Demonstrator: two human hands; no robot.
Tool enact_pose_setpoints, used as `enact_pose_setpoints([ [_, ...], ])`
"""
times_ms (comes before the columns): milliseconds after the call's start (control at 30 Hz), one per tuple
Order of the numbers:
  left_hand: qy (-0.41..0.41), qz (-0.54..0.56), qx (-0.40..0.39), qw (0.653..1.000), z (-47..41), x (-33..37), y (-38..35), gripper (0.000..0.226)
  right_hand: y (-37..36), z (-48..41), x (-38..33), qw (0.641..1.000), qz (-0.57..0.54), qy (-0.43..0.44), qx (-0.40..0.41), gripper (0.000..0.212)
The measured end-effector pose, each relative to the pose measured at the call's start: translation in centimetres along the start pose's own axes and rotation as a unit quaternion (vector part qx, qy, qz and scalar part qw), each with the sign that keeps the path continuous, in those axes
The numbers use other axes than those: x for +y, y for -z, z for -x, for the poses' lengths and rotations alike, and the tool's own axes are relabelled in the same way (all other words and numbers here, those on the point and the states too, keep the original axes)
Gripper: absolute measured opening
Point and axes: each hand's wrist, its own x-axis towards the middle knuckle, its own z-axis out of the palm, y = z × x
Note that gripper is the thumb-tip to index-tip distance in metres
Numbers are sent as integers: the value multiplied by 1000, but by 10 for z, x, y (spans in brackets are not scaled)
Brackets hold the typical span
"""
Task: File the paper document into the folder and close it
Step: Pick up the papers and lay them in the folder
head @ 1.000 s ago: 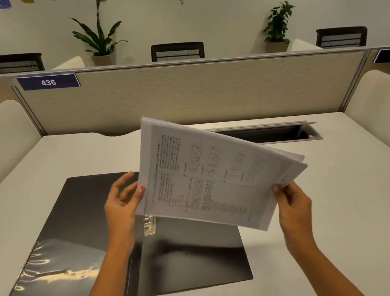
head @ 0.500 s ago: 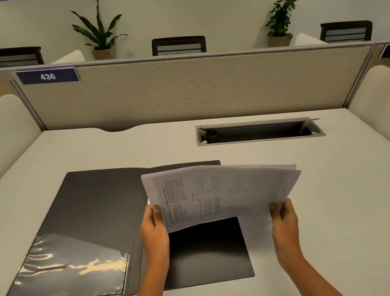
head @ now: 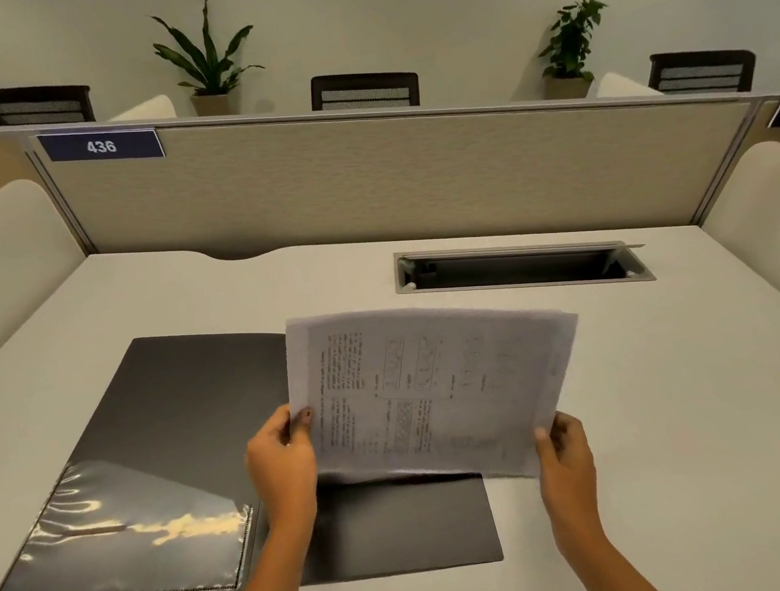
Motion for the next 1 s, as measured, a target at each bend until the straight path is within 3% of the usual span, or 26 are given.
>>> enact_pose_setpoints([
  [167,-156,-47,62,985,-20,60,16,22,-2,2,-28,990,123,48,57,29],
  [267,-281,-101,75,951,-29,102,25,21,-9,16,-63,968,132,190,95,38],
  [400,-385,-144,60,910,-39,144,30,21,-15,26,-107,942,98,315,61,49],
  [500,-426,-164,45,888,-40,162,31,21,-20,23,-126,953,64,294,-25,46],
  [600,-455,-195,35,868,-38,173,30,22,-23,16,-130,960,19,258,-110,26],
  [667,-483,-206,47,850,-37,177,31,21,-24,9,-126,963,9,247,-106,15],
  [767,-522,-204,105,821,-35,176,31,17,-27,5,-119,970,-26,231,-68,19],
  [867,-508,-176,140,832,-35,168,24,15,-30,4,-118,974,-59,218,-21,15],
  [900,-481,-170,153,846,-34,163,20,25,-30,4,-119,975,-66,214,-5,14],
  [1000,-323,-31,142,935,-26,146,8,64,-31,3,-120,974,-78,206,42,13],
])
